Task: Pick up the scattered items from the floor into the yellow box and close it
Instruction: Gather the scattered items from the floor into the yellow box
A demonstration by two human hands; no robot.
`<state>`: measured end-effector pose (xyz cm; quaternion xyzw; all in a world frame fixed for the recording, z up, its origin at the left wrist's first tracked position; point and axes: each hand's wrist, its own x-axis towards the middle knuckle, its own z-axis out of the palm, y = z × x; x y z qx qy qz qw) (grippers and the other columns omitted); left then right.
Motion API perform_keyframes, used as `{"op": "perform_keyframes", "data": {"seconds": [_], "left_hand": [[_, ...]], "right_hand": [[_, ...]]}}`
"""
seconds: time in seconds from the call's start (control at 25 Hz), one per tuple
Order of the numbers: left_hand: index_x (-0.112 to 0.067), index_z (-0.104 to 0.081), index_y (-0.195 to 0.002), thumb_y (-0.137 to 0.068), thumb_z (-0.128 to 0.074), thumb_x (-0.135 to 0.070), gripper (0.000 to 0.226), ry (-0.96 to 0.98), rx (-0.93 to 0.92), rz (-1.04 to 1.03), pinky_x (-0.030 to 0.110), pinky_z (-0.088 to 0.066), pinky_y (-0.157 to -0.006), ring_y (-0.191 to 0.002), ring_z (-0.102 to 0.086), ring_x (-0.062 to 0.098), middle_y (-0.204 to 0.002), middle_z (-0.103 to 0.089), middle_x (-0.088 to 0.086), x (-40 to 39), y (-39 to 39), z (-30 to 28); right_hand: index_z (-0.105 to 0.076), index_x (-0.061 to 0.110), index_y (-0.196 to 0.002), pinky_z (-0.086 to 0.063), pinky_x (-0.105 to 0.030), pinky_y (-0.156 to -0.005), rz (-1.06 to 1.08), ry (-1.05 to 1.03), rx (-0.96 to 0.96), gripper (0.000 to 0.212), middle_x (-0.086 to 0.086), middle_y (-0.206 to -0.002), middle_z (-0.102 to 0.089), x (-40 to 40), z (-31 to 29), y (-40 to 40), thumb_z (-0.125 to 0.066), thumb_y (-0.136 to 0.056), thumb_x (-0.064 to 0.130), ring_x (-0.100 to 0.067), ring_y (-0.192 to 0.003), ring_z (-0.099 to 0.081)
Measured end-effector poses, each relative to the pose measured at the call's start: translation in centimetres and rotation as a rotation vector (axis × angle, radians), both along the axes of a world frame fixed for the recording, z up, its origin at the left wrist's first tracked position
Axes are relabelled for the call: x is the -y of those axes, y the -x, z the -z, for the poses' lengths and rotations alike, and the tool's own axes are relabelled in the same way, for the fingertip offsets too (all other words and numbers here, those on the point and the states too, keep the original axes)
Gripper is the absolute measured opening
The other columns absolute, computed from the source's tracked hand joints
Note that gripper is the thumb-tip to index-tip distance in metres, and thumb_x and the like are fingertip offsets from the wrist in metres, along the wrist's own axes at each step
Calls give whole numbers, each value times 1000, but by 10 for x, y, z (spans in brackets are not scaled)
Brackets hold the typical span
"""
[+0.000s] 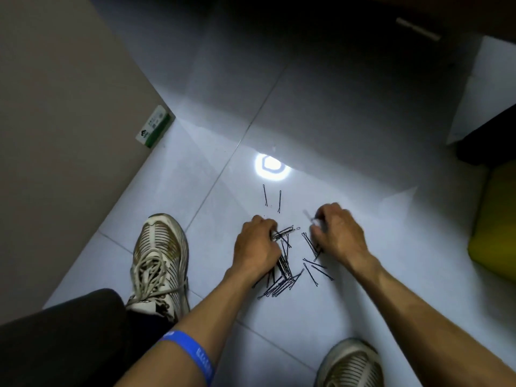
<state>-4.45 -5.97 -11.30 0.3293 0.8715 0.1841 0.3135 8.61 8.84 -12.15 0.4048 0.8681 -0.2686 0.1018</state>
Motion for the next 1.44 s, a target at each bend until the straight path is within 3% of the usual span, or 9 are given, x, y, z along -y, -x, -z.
{"op": "perform_keyframes", "data": {"seconds": [0.12, 0.28, 0.48, 0.68, 0.88, 1.04, 1.24, 1.36, 1.44], "left_hand": [[-14, -59, -118, -84, -52, -15, 35, -68, -137, 41, 37, -46, -88, -110, -49, 29, -119, -54, 8, -36, 12, 0], [-9, -54, -123, -81, -54, -13, 43, 48, -190, 57, 39, -40, -88, -113, -41, 31, -124, -46, 11, -58, 31, 5], [-13, -57, -120, -81, -54, -11, 39, -88, -81, 555, 37, -41, -84, -107, -47, 28, -117, -53, 5, -20, -12, -7], [-16, -50, -129, -84, -50, -14, 45, 77, -102, -147, 33, -39, -85, -112, -43, 28, -125, -47, 7, 47, -1, -4], [-16, -53, -134, -78, -55, -1, 58, -40, 223, -67, 23, -37, -100, -119, -48, 23, -127, -51, 6, 38, -43, -3], [-17, -59, -123, -81, -55, -7, 43, 33, 167, -457, 15, -33, -88, -109, -56, 17, -121, -55, 1, 41, -36, 0], [-21, -63, -121, -81, -49, 0, 48, -52, 441, -443, -3, -36, -71, -87, -56, -3, -120, -60, 1, 24, -60, -9], [-21, -64, -116, -82, -51, -4, 41, -33, 367, -602, 19, -45, -89, -100, -61, 12, -115, -66, -3, 22, -53, -16], [-24, -64, -111, -82, -54, -10, 33, 67, 320, -669, 24, -43, -87, -102, -61, 19, -106, -66, -6, 40, -52, -17]], "right_hand": [[-56, 23, -90, -39, -31, -67, -95, 39, -122, 7, 3, -95, -56, 43, 3, -15, -54, -87, 29, -23, -89, -54], [-56, 18, -110, -42, -33, -76, 353, 20, -91, 28, -4, -111, -53, 40, 8, -50, -61, -84, 25, -26, -97, -53], [-56, 15, -109, -40, -34, -70, -126, 148, -127, 27, -5, -100, -52, 65, 4, -21, -57, -82, 19, -29, -91, -53], [-55, 17, -119, -45, -35, -80, 208, 75, 20, 39, -7, -116, -57, 52, 2, -44, -59, -80, 23, -29, -101, -58], [-59, 17, -118, -45, -30, -80, 97, 287, -105, 41, -5, -111, -59, 94, 2, -24, -63, -77, 15, -24, -98, -59], [-65, 18, -107, -38, -24, -73, 525, 242, -31, 29, 1, -98, -67, 83, 0, -44, -63, -78, 19, -17, -84, -57], [-66, 17, -108, -39, -20, -73, 522, 499, -131, 28, 4, -95, -65, 116, -7, -28, -61, -81, 10, -18, -95, -63], [-68, 14, -106, -47, -29, -81, 431, 264, -179, 26, -5, -104, -70, 92, -12, -18, -59, -82, 10, -25, -98, -64], [-60, 11, -120, -46, -36, -87, 273, 91, -178, 39, -11, -119, -61, 63, -14, -16, -58, -82, 10, -32, -105, -58]]}}
